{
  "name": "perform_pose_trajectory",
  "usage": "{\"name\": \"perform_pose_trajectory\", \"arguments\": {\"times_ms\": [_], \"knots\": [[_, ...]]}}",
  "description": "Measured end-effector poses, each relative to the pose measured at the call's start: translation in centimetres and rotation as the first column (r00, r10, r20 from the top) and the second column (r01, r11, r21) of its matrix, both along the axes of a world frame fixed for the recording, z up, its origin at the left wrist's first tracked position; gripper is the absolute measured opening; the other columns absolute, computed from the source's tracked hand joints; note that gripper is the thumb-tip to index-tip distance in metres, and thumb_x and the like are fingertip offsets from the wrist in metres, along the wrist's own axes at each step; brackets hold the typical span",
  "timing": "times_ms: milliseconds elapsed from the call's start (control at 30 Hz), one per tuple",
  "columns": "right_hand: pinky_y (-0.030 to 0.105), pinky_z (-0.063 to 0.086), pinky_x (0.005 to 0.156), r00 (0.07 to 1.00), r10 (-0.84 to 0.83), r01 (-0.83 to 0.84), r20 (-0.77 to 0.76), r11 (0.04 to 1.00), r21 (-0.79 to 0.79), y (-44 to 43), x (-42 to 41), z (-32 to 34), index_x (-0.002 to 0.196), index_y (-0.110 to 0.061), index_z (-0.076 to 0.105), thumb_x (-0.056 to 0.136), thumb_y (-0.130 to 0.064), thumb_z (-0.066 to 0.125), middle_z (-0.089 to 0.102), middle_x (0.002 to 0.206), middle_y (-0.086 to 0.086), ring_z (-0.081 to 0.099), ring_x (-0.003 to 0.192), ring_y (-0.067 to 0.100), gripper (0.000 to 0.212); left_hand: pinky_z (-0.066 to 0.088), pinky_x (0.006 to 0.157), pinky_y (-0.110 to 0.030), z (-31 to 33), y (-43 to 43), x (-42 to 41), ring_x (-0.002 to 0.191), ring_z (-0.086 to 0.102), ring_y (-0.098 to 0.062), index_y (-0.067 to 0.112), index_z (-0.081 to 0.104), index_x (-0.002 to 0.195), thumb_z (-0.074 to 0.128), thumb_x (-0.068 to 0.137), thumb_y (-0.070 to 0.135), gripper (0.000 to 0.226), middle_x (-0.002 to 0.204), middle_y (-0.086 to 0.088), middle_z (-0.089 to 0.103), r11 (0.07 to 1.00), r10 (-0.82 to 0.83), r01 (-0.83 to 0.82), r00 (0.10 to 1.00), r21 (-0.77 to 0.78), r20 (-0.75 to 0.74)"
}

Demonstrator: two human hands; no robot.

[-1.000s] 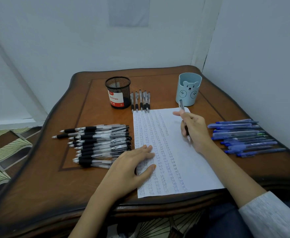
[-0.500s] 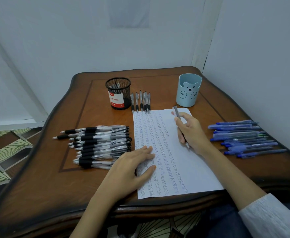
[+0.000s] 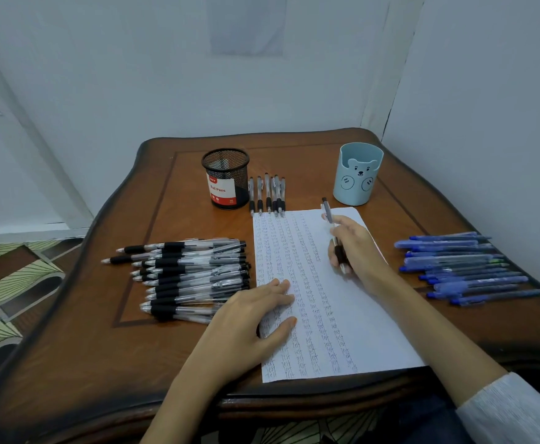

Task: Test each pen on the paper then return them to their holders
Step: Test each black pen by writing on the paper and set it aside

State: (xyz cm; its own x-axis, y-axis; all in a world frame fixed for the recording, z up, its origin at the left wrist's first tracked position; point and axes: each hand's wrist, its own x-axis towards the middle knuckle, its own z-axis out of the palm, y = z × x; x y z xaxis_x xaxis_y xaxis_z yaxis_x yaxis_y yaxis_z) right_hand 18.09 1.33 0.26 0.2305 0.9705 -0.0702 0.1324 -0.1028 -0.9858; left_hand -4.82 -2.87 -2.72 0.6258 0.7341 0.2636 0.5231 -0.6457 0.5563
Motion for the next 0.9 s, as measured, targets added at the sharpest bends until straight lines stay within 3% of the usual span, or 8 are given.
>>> {"name": "perform_pose_trajectory", "arguments": {"times_ms": [100, 267, 567, 767, 900], "knots": [[0.024, 0.030, 0.037, 0.995, 0.024, -0.030, -0.095, 0.998, -0.060, 1.3, -0.2, 0.7, 0.124, -0.015, 0.052, 0.100, -0.013, 0.040, 0.057, 0.056, 0.009, 0.041, 0.042, 0.016, 0.027, 0.034, 0.110, -0.028, 0.1, 0.1, -0.1, 0.131, 0.029, 0.015, 0.030, 0.059, 0.128, 0.046, 0.087, 0.057, 0.050, 0.141, 0.021, 0.045, 1.000, -0.010, 0.010, 1.000, -0.016, 0.013], [0.019, 0.048, 0.047, 0.979, 0.161, -0.160, 0.124, 0.987, -0.022, 4.4, -0.1, 2.1, 0.110, -0.003, 0.065, 0.094, -0.020, 0.061, 0.067, 0.076, 0.009, 0.053, 0.047, 0.011, 0.024, 0.037, 0.109, -0.031, 0.1, 0.5, -0.2, 0.130, 0.033, 0.014, 0.029, 0.060, 0.127, 0.054, 0.089, 0.052, 0.045, 0.140, 0.020, 0.047, 0.999, -0.021, 0.022, 0.999, -0.036, 0.031], [0.017, 0.052, 0.054, 0.950, 0.077, -0.073, 0.304, 0.997, -0.026, 11.2, -3.2, 3.6, 0.083, -0.010, 0.067, 0.084, -0.008, 0.070, 0.066, 0.082, 0.006, 0.061, 0.062, 0.011, 0.005, 0.036, 0.109, -0.028, 0.2, 0.5, -0.4, 0.130, 0.034, 0.013, 0.028, 0.061, 0.127, 0.059, 0.089, 0.048, 0.043, 0.140, 0.019, 0.048, 0.999, -0.014, 0.015, 0.999, -0.033, 0.038], [0.014, 0.051, 0.054, 0.910, 0.033, -0.049, 0.412, 0.998, 0.028, 14.1, -4.3, 3.2, 0.108, -0.003, 0.064, 0.087, -0.010, 0.068, 0.063, 0.100, 0.007, 0.061, 0.069, 0.011, 0.023, 0.037, 0.109, -0.030, 0.1, 0.6, -0.3, 0.131, 0.037, 0.009, 0.024, 0.062, 0.125, 0.062, 0.089, 0.044, 0.041, 0.139, 0.014, 0.051, 1.000, -0.017, 0.018, 0.998, -0.013, 0.059], [0.011, 0.046, 0.061, 0.886, 0.001, -0.065, 0.464, 0.990, 0.122, 13.5, -4.5, 2.7, 0.101, -0.008, 0.070, 0.087, -0.009, 0.068, 0.062, 0.086, -0.005, 0.054, 0.073, 0.005, 0.014, 0.037, 0.109, -0.030, 0.0, 0.7, -0.3, 0.131, 0.036, 0.010, 0.024, 0.062, 0.125, 0.062, 0.089, 0.044, 0.041, 0.139, 0.014, 0.051, 1.000, -0.013, 0.013, 0.998, -0.003, 0.061]]}}
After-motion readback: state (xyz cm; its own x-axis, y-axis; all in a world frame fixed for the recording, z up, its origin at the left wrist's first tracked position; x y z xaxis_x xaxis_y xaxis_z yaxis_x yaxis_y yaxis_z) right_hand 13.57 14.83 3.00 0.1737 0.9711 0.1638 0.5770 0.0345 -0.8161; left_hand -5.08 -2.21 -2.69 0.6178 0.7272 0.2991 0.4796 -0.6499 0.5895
